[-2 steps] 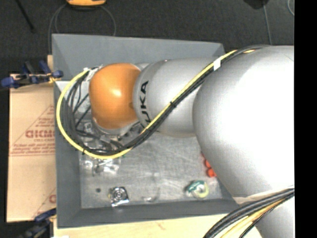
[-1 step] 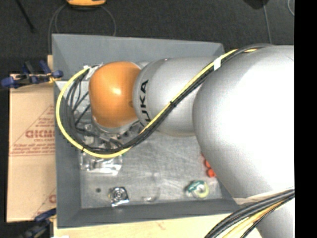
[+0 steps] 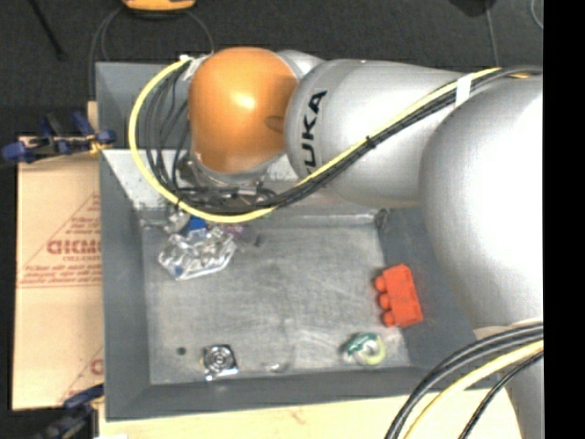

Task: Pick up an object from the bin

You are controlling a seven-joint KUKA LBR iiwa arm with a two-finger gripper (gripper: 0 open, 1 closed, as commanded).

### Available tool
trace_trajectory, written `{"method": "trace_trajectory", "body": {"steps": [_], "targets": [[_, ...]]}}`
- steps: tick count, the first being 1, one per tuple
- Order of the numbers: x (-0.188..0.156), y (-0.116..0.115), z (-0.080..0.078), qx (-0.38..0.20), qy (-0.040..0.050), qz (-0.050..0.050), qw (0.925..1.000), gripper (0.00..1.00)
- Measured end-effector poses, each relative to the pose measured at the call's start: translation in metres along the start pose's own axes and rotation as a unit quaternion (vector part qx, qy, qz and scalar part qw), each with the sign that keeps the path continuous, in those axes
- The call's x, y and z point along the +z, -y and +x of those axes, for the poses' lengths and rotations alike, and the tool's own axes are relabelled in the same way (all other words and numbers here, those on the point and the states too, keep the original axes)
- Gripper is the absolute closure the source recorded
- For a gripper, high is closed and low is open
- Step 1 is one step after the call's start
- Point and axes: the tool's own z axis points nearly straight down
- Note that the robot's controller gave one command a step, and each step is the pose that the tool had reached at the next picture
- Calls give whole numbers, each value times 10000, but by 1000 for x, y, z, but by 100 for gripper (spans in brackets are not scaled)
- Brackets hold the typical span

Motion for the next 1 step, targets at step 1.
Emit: {"method": "trace_trajectory", "body": {"steps": [1], "targets": [[-52, -3, 0, -452, 11, 4, 9990, 100]]}}
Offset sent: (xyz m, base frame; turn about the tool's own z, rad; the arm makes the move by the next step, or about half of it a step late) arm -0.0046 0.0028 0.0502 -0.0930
